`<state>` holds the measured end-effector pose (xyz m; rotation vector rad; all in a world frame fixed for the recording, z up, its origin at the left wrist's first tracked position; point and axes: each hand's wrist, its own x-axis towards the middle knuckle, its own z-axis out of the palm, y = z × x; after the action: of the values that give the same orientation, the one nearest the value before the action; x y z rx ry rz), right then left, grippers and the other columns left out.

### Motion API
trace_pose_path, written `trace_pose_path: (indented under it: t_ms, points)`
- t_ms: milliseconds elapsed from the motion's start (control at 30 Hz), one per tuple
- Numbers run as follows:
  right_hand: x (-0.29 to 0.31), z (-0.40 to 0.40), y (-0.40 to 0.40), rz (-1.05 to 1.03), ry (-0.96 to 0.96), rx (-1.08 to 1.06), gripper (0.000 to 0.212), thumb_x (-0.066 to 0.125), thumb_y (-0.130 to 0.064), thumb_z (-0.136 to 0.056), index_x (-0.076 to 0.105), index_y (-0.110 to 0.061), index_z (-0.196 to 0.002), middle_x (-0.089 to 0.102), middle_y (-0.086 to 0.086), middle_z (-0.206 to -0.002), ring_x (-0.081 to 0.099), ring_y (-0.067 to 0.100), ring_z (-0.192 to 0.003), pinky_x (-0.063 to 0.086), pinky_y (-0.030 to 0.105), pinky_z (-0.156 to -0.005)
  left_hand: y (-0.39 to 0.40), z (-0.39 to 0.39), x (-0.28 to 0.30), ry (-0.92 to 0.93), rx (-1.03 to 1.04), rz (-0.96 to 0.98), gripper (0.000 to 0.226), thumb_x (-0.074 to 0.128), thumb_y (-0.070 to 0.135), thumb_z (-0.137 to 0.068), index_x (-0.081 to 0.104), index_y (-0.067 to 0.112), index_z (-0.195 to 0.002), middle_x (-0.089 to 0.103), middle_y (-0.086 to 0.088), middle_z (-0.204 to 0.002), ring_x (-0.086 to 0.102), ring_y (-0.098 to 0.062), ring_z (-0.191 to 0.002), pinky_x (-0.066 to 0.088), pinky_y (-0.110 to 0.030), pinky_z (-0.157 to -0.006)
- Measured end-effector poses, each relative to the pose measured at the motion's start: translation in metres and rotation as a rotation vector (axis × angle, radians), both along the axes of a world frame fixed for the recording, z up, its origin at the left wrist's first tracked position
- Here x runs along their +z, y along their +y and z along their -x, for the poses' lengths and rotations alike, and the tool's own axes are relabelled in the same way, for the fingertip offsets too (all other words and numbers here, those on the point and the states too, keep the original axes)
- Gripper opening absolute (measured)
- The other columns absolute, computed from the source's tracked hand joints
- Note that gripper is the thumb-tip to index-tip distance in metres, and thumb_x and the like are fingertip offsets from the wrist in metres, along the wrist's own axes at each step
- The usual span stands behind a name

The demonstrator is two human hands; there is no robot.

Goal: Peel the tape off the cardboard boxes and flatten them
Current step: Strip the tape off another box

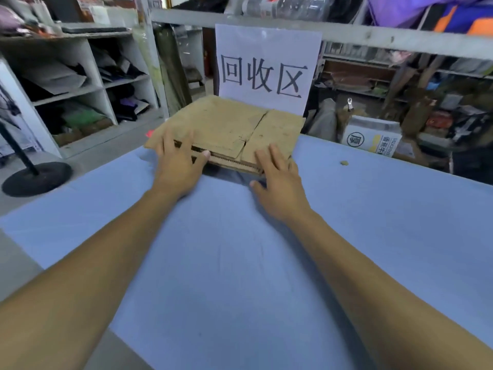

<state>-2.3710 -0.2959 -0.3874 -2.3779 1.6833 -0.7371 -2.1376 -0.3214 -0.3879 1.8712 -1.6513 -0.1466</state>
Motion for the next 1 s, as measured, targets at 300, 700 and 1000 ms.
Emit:
trace_pose_path:
  t_ms: [300,700,1000]
  points:
    - [0.082,0.031,0.034,-0.118,-0.023,-0.062,0.072,0.056,-0.039,-0.097,0.018,-0.038,-0.158,0.008,-0.013,-0.168,-0.01,0.031,-0.155,-0.001,0.06,-0.121,0.01,0.022,0.078,-0.244,-0.059,-0.358,0.09,0.035,0.075,-0.088,0.034,0.014,-0.154,0.033,-0.014,-0.159,0.031,-0.037,-0.144,0.029,-0.049,-0.116]
    - [0.214,0.227,0.212,-0.019,-0.03,-0.485,0.073,0.056,-0.031,-0.094,0.022,-0.035,-0.158,0.042,-0.006,-0.156,0.005,0.033,-0.154,0.015,0.057,-0.121,0.137,0.271,0.218,-0.54,-0.562,-0.122,0.059,0.051,0.055,-0.094,0.046,0.02,-0.142,0.053,-0.013,-0.134,0.042,-0.036,-0.129,0.038,-0.048,-0.107]
    - [0.229,0.376,0.323,-0.003,0.06,-0.753,0.075,0.055,-0.042,-0.086,0.034,-0.021,-0.155,0.046,0.005,-0.152,0.033,0.035,-0.145,0.028,0.05,-0.118,0.223,0.426,0.243,-0.568,-0.84,0.014,0.061,0.052,0.048,-0.097,0.038,0.022,-0.151,0.043,-0.013,-0.148,0.032,-0.04,-0.137,0.038,-0.05,-0.108]
